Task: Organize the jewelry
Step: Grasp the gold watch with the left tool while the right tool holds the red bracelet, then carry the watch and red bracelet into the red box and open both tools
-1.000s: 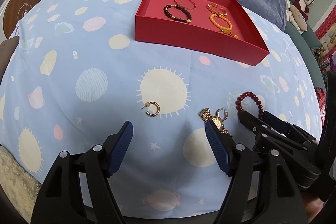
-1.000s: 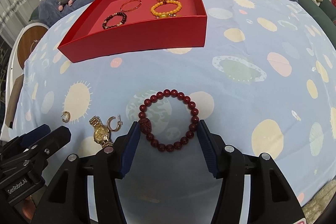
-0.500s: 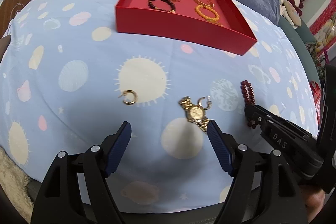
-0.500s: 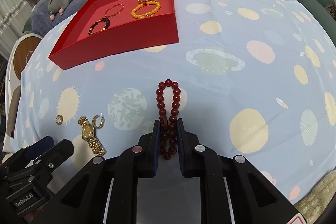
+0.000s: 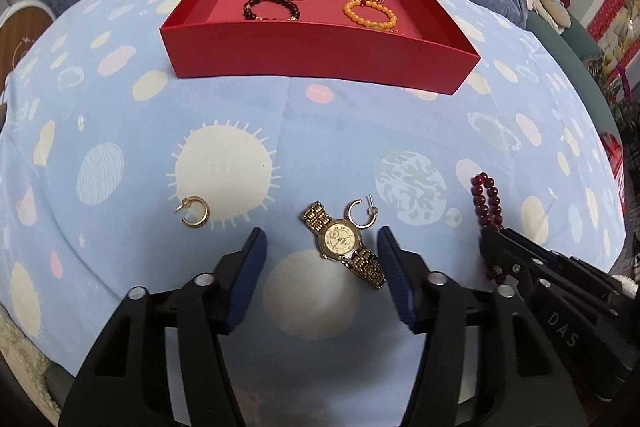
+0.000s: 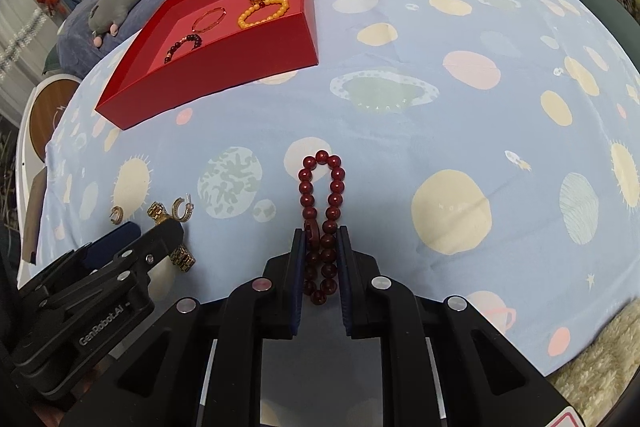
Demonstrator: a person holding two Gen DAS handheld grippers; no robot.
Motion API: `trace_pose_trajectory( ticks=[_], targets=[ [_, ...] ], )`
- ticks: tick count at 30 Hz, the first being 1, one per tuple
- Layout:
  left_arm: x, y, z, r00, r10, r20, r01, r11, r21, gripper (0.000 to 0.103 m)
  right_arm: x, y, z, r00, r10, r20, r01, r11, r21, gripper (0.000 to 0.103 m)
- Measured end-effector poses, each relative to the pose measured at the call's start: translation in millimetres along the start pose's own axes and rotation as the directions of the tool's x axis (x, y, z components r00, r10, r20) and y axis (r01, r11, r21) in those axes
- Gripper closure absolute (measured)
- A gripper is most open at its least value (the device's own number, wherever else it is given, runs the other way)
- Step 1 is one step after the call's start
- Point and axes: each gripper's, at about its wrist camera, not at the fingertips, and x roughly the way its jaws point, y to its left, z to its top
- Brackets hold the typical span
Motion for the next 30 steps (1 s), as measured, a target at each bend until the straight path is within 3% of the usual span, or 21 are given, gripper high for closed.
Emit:
trace_pose_trajectory(
  ticks=[5, 8, 10, 15, 16, 30],
  targets=[
    [-2, 4, -1, 1.0, -0.023, -0.002, 0.023, 1.0, 0.018, 0.072, -1, 2, -1, 1.0, 0.008, -0.002, -0.008, 1.0, 0.001, 0.089],
    [-4, 11, -2, 0.998, -0.055, -0.014, 0.055, 0.998, -0.013, 0.08, -3, 3, -3, 1.0, 0.014, -0.002, -0.014, 1.0, -0.002, 0.089],
    [-4, 15, -3, 0.996, -0.084, -0.023, 0.083, 0.996, -0.039, 0.09, -6, 4, -4, 1.0, 0.019, 0.0, -0.019, 1.0, -0.002, 0.089],
    [-11, 25, -5, 0.992, -0.125, -0.024, 0.123, 0.988, -0.091, 0.091, -15, 7, -2, 0.999, 0.038, 0.018, -0.038, 0.999, -0.006, 0.089],
    [-13, 26, -6, 0.991, -0.128, -0.022, 0.126, 0.988, -0.093, 0.091, -17, 8, -1, 0.999, 0.041, 0.023, -0.041, 0.999, -0.007, 0.095],
    [-34, 29, -3, 0.988, -0.155, 0.003, 0.155, 0.984, -0.091, 0.092, -27, 8, 0, 0.997, 0.061, 0.044, -0.061, 0.998, 0.002, 0.095]
  ],
)
